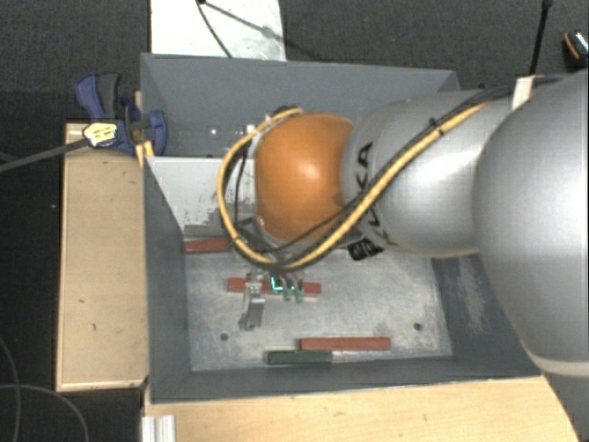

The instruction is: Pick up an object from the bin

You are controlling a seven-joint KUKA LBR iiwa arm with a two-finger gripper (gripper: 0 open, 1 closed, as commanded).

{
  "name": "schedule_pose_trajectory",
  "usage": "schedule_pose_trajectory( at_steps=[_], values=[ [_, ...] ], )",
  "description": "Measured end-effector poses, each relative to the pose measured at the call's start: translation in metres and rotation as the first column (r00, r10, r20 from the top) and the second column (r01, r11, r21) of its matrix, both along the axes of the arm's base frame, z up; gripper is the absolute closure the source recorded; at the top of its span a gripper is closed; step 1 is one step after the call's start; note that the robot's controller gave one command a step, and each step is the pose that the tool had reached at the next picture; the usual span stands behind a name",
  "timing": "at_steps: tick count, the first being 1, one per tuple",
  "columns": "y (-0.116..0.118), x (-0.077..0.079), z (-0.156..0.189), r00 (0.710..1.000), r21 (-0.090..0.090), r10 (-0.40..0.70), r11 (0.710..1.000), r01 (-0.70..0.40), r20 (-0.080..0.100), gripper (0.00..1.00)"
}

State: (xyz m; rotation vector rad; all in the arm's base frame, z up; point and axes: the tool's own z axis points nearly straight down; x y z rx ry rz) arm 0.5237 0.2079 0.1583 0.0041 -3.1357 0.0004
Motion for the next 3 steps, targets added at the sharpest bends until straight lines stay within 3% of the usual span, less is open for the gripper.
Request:
schedule_pose_trajectory(
  at_steps=[1, 2, 3],
  values=[
    [-0.017, 0.039, -0.092, 0.996, -0.002, 0.091, 0.996, -0.091, 0.001, 0.00],
    [-0.015, 0.039, -0.088, 0.996, 0.001, 0.086, 0.996, -0.086, 0.006, 1.00],
    [-0.006, 0.042, 0.051, 0.999, 0.004, 0.028, 1.000, -0.028, 0.016, 1.00]
  ],
)
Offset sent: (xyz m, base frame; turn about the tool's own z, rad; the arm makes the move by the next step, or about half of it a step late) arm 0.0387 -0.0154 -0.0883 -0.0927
